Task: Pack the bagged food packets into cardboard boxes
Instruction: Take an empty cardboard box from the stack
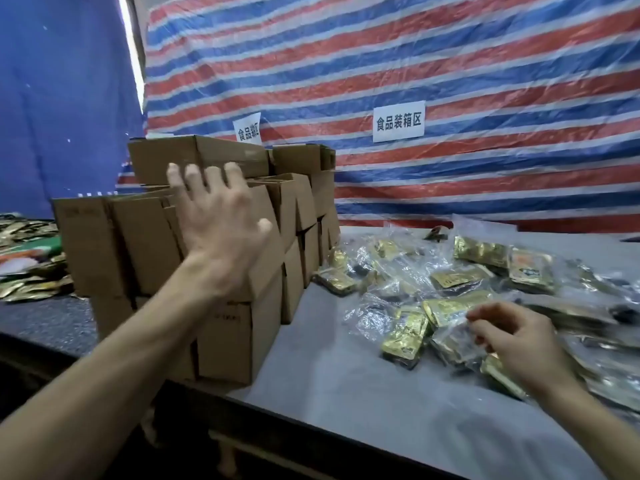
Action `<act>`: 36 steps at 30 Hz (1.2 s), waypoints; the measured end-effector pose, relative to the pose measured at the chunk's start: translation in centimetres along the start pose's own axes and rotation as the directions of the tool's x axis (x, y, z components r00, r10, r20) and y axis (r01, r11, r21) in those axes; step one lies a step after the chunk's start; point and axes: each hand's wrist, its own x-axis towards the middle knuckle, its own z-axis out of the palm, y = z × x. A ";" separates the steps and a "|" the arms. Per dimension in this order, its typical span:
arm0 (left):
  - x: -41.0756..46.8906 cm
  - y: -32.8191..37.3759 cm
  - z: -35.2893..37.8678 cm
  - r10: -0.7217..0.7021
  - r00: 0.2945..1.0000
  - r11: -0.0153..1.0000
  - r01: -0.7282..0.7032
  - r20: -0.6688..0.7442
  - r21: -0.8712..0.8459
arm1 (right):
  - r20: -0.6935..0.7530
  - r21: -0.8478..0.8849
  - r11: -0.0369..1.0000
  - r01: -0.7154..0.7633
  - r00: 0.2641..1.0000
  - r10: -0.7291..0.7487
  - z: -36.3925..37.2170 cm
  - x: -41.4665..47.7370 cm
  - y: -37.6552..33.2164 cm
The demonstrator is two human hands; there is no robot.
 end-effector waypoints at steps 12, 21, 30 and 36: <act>0.5 0.1 -1.9 -0.016 1.000 0.895 0.014 0.000 -0.446 | 0.049 0.076 0.997 0.021 0.999 -0.024 -0.9 -0.3 -1.8; -3.6 5.1 -6.2 0.281 0.903 0.572 -0.429 -0.324 -0.699 | -0.002 0.155 0.988 0.022 1.000 -0.022 -4.3 -1.3 -2.1; -8.9 8.9 0.0 0.654 0.753 -0.035 0.125 0.072 -0.992 | 0.216 0.157 0.984 -0.080 0.975 0.045 -10.0 -4.2 0.3; -14.9 11.8 7.0 0.597 0.789 -0.006 0.185 0.145 -0.983 | 0.280 0.130 0.970 -0.204 0.946 0.161 -9.6 -4.9 3.2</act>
